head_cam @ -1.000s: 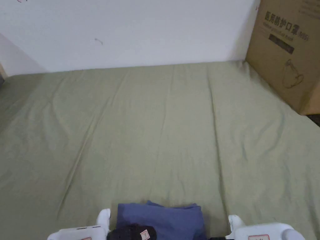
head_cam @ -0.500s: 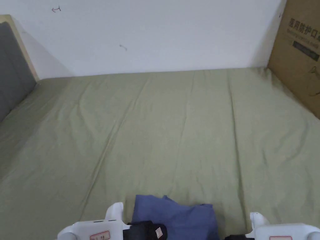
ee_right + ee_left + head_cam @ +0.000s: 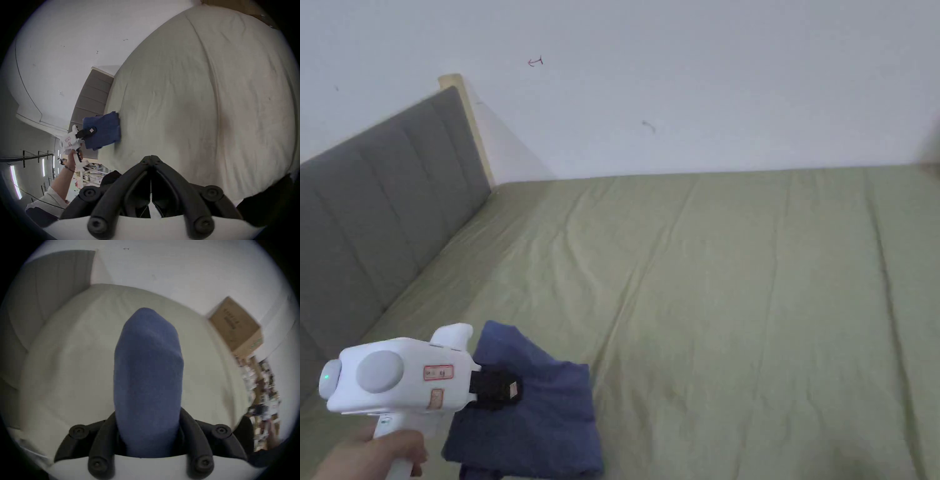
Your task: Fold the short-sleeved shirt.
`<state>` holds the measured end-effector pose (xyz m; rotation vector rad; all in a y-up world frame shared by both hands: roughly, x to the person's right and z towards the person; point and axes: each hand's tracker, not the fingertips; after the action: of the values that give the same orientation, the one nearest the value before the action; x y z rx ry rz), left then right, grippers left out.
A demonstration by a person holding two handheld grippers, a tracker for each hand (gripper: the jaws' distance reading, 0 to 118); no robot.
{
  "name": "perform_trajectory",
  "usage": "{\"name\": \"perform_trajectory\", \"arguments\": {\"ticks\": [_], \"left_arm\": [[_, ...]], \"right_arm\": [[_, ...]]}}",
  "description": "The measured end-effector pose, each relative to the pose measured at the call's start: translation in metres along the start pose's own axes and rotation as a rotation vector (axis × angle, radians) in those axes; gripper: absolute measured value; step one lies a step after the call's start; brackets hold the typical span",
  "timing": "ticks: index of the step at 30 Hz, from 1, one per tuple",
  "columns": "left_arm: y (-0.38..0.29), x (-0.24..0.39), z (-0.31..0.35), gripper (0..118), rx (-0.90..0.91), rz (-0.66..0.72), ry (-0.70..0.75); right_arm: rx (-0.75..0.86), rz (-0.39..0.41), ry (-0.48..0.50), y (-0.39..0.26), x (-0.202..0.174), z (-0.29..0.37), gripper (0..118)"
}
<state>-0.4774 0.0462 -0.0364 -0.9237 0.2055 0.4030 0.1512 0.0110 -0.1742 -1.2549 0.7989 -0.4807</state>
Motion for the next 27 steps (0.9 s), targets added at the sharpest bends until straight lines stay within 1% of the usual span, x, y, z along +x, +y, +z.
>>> {"name": "perform_trajectory", "arguments": {"ticks": [2, 3, 4, 6, 7, 8, 9, 10, 11, 12, 13, 15, 17, 19, 21, 22, 23, 24, 25, 26, 27], "left_arm": [[0.011, -0.005, -0.001, 22, -0.019, -0.109, 0.165], [0.014, -0.003, -0.003, 22, -0.025, -0.185, 0.246], [0.017, -0.003, -0.005, 22, -0.038, -0.245, 0.306], [0.022, -0.006, -0.011, 22, -0.054, -0.333, 0.389], [0.025, -0.015, -0.014, 25, -0.058, -0.331, 0.399], [0.027, -0.017, -0.014, 36, -0.062, -0.329, 0.404], [0.028, -0.019, -0.014, 62, -0.060, -0.319, 0.419], [0.029, -0.020, -0.012, 84, -0.057, -0.318, 0.449], [0.031, -0.029, -0.012, 100, -0.033, -0.339, 0.481], [0.033, -0.030, -0.006, 104, -0.005, -0.345, 0.506], [0.037, -0.030, 0.003, 104, 0.050, -0.361, 0.535], [0.039, -0.021, 0.020, 104, 0.103, -0.339, 0.554], [0.039, -0.013, 0.034, 104, 0.167, -0.307, 0.523], [0.034, 0.009, 0.043, 104, 0.192, -0.263, 0.412], [0.026, 0.039, 0.048, 104, 0.229, -0.252, 0.304], [0.022, 0.058, 0.050, 103, 0.219, -0.236, 0.186], [0.019, 0.076, 0.054, 98, 0.213, -0.223, 0.114], [0.015, 0.099, 0.052, 78, 0.214, -0.202, 0.027], [0.011, 0.118, 0.049, 48, 0.203, -0.179, -0.015], [0.007, 0.136, 0.045, 14, 0.203, -0.162, -0.045], [0.004, 0.159, 0.044, 0, 0.220, -0.154, -0.069]], "right_arm": [[-0.007, -0.010, -0.025, -0.001, 0.002, 0.000, 0], [-0.010, -0.018, -0.043, -0.001, 0.004, -0.001, 0], [-0.010, -0.021, -0.054, -0.002, 0.004, -0.001, 0], [-0.012, -0.025, -0.065, -0.002, 0.004, -0.001, 0], [-0.012, -0.024, -0.070, -0.002, 0.004, -0.001, 0], [-0.014, -0.021, -0.073, -0.003, 0.003, -0.001, 0], [-0.015, -0.017, -0.075, -0.002, 0.001, 0.000, 0], [-0.014, -0.010, -0.076, -0.002, -0.001, 0.001, 0], [-0.012, -0.003, -0.078, -0.001, -0.002, 0.002, 0], [-0.008, 0.004, -0.080, -0.001, -0.006, 0.003, 0], [-0.004, 0.011, -0.080, 0.000, -0.008, 0.004, 0], [0.005, 0.020, -0.076, 0.002, -0.010, 0.005, 0], [0.019, 0.023, -0.064, 0.004, -0.014, 0.007, 0], [0.039, 0.034, -0.042, 0.007, -0.017, 0.009, 0], [0.055, 0.046, -0.026, 0.009, -0.021, 0.010, 0], [0.059, 0.056, -0.021, 0.011, -0.024, 0.011, 0], [0.062, 0.065, -0.018, 0.013, -0.026, 0.011, 0], [0.061, 0.076, -0.020, 0.017, -0.028, 0.012, 0], [0.062, 0.087, -0.024, 0.020, -0.032, 0.013, 0], [0.066, 0.099, -0.025, 0.023, -0.037, 0.015, 0], [0.076, 0.114, -0.020, 0.027, -0.043, 0.019, 0]]}}
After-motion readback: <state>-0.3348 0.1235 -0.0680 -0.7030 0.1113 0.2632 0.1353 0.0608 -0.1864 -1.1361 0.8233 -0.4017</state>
